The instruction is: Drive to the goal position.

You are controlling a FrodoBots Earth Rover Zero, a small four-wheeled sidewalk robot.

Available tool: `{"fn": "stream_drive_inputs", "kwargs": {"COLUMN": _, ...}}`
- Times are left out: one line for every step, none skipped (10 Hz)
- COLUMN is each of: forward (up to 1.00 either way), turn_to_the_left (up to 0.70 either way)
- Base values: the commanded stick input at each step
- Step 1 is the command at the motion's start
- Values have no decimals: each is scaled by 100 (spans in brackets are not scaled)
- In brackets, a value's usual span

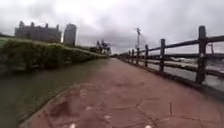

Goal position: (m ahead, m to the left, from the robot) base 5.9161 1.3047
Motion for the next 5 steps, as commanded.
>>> {"fn": "stream_drive_inputs", "kwargs": {"forward": 93, "turn_to_the_left": 0}}
{"fn": "stream_drive_inputs", "kwargs": {"forward": 93, "turn_to_the_left": 0}}
{"fn": "stream_drive_inputs", "kwargs": {"forward": 93, "turn_to_the_left": 0}}
{"fn": "stream_drive_inputs", "kwargs": {"forward": 93, "turn_to_the_left": 0}}
{"fn": "stream_drive_inputs", "kwargs": {"forward": 93, "turn_to_the_left": 0}}
